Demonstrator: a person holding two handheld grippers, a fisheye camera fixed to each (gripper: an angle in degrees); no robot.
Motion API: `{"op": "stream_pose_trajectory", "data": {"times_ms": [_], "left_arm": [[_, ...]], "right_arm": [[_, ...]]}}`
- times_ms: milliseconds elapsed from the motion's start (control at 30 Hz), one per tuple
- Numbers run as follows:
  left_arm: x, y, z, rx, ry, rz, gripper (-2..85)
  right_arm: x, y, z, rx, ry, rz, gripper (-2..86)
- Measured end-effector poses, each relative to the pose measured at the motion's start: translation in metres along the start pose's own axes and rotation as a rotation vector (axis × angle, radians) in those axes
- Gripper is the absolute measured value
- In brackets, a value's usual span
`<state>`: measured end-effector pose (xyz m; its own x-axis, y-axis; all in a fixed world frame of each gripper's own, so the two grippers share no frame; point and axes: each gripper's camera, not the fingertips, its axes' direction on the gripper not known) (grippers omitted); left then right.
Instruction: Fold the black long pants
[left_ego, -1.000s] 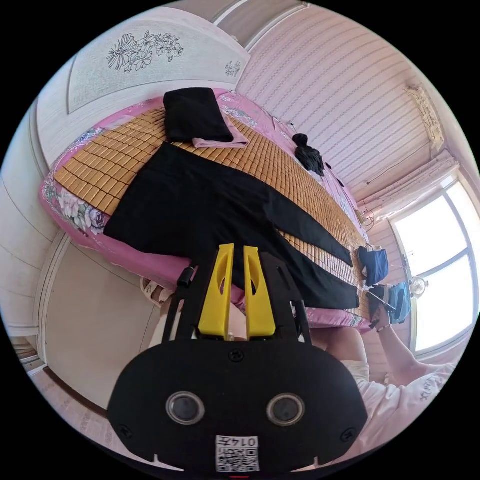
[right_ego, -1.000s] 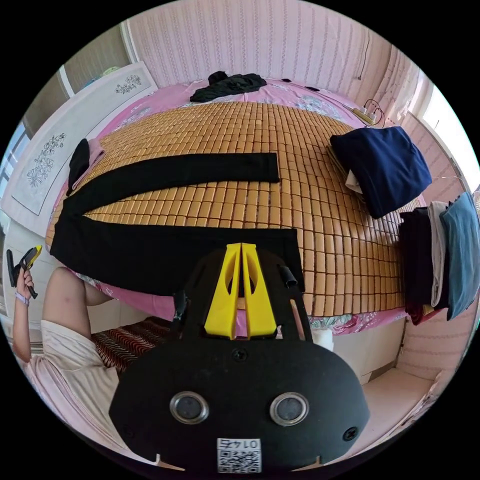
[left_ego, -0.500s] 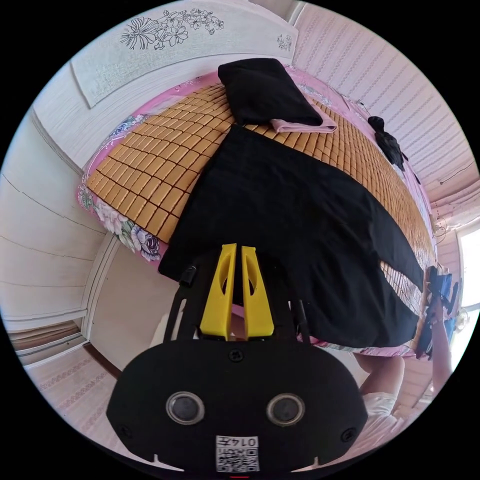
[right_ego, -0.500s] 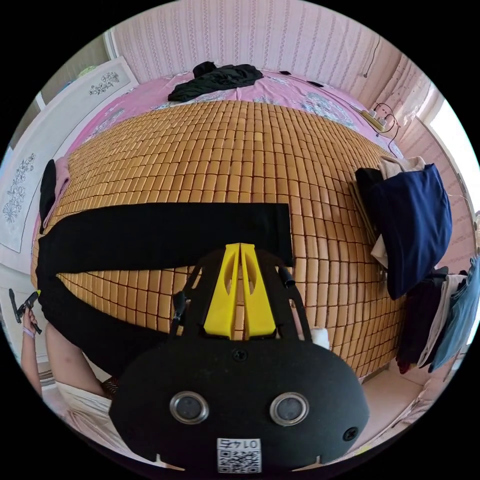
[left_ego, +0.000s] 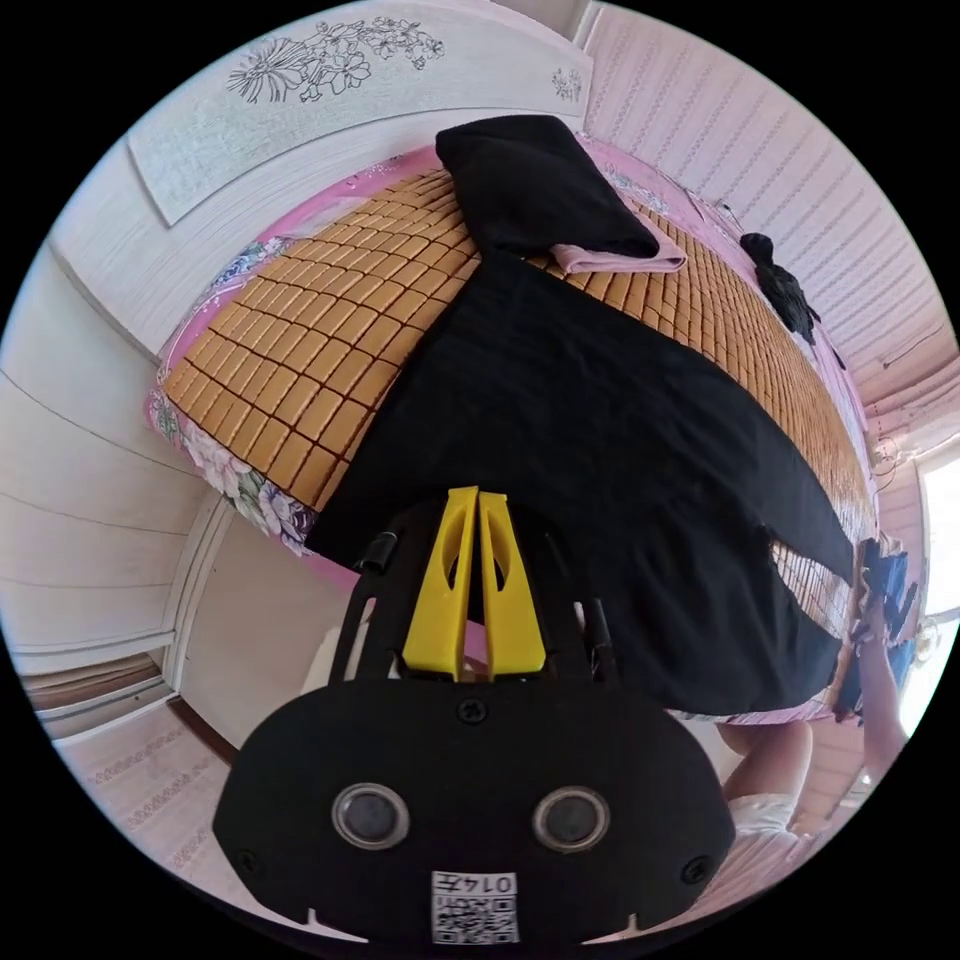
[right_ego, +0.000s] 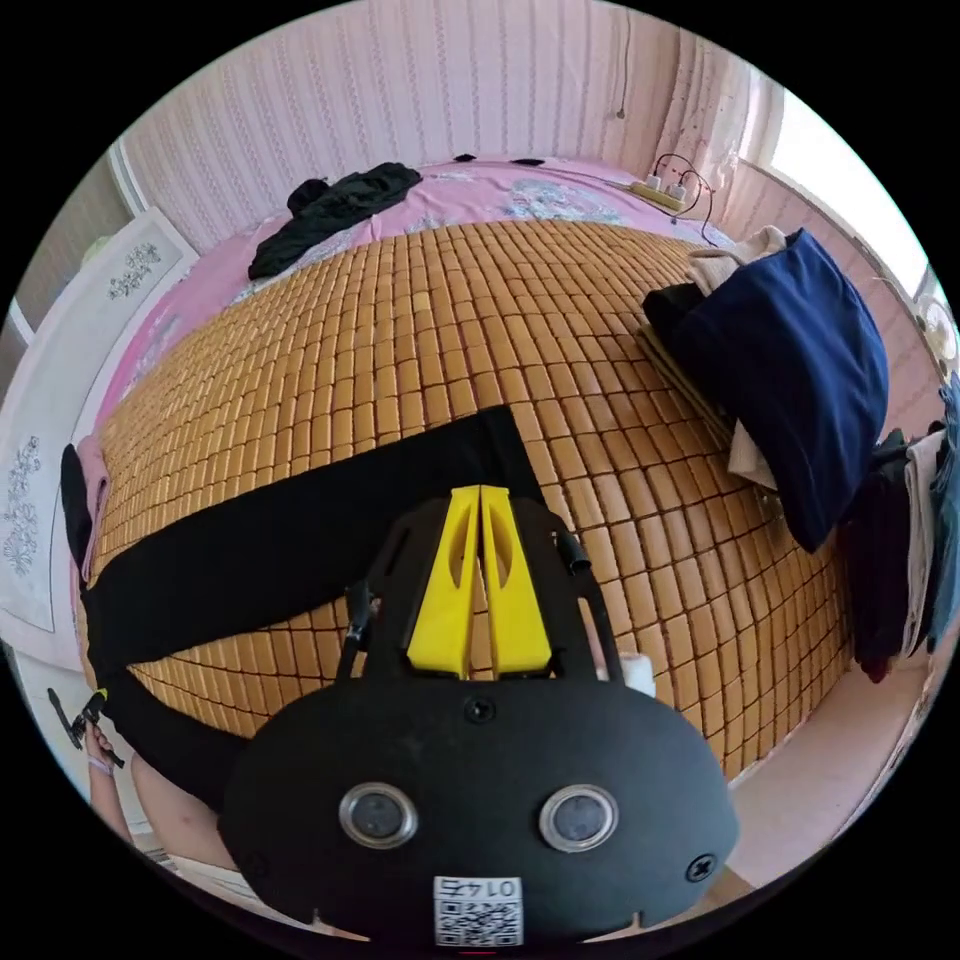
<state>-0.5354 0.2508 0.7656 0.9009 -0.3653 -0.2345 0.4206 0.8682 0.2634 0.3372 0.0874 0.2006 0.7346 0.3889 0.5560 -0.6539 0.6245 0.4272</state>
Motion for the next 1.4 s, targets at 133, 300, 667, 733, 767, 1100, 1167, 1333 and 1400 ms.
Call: {"op": "stream_pose_trajectory", "data": {"times_ms": [133, 300, 667, 733, 767, 1100, 1167, 1333, 1400], "left_arm": [[-0.031, 0.023, -0.02, 0.133, 0.176, -0.073, -0.4], [-0.062, 0.051, -0.032, 0.18, 0.139, -0.14, 3.5], [-0.115, 0.055, -0.011, 0.164, 0.276, -0.37, 9.1], [-0.118, 0.051, -0.008, 0.156, 0.28, -0.376, 8.1], [-0.119, 0.048, -0.007, 0.144, 0.277, -0.371, 7.0], [-0.133, 0.043, -0.014, 0.142, 0.241, -0.356, 5.4], [-0.132, 0.043, -0.016, 0.154, 0.254, -0.343, 6.8], [-0.132, 0.033, -0.008, 0.1, 0.367, -0.343, 1.9], [-0.129, 0.028, -0.007, 0.04, 0.284, -0.33, -0.2]], "right_arm": [[0.05, 0.039, -0.079, 0.178, -0.302, 0.105, -0.3], [0.098, 0.096, -0.113, 0.045, -0.104, 0.076, 0.5], [0.139, 0.14, -0.091, -0.292, 0.034, 0.107, 12.0], [0.14, 0.137, -0.082, -0.321, 0.045, 0.118, 12.0], [0.14, 0.136, -0.08, -0.327, 0.05, 0.121, 12.0], [0.112, 0.128, -0.078, -0.253, 0.094, 0.025, 9.0], [0.102, 0.125, -0.064, -0.32, 0.114, -0.025, 10.3], [0.074, 0.119, -0.049, -0.349, 0.122, -0.135, 3.8], [0.069, 0.118, -0.047, -0.363, 0.132, -0.157, 2.5]]}}
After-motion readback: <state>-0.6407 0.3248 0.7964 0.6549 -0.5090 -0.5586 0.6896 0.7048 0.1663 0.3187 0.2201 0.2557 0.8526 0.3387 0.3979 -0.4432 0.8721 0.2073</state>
